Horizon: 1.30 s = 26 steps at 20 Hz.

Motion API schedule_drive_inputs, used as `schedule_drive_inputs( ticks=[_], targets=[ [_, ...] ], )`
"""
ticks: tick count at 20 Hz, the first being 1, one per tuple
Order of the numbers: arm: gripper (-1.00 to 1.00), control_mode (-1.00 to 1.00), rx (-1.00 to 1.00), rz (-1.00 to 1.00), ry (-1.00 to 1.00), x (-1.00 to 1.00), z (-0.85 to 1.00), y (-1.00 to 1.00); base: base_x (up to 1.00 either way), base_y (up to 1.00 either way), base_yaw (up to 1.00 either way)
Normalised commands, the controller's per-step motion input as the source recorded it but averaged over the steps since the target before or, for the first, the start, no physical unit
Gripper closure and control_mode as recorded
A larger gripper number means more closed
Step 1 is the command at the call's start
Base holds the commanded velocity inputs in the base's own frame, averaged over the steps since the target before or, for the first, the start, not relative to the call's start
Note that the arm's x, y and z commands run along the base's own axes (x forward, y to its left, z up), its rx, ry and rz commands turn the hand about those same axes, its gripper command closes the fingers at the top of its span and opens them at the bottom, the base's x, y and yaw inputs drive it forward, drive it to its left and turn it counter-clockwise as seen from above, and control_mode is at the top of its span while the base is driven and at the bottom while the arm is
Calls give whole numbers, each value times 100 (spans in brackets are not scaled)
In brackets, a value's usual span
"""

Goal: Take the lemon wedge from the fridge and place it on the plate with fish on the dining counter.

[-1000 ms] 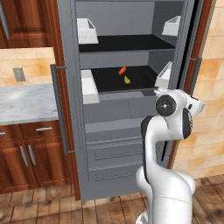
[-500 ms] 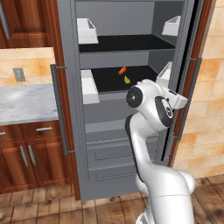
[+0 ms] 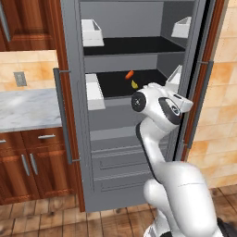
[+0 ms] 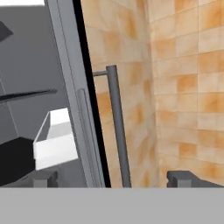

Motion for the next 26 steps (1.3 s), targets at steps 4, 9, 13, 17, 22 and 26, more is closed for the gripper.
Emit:
schedule_drive_inputs(
  ticks=[4,9,13,17,22,26],
  targets=[
    [-100,-100,0,-21,9,82,1,0,0,0,0],
    [-100,-100,0,-20,5,85,0,0,0,0,0],
    [-100,-100,0,-8,1,78,0,-26,0,0,0],
    [-100,-100,0,-7,4,69,0,-24,0,0,0],
    [-100,-100,0,-8,6,45,0,-42,0,0,0],
    [-100,-100,0,-14,10,4,0,-85,0,0,0]
  ],
)
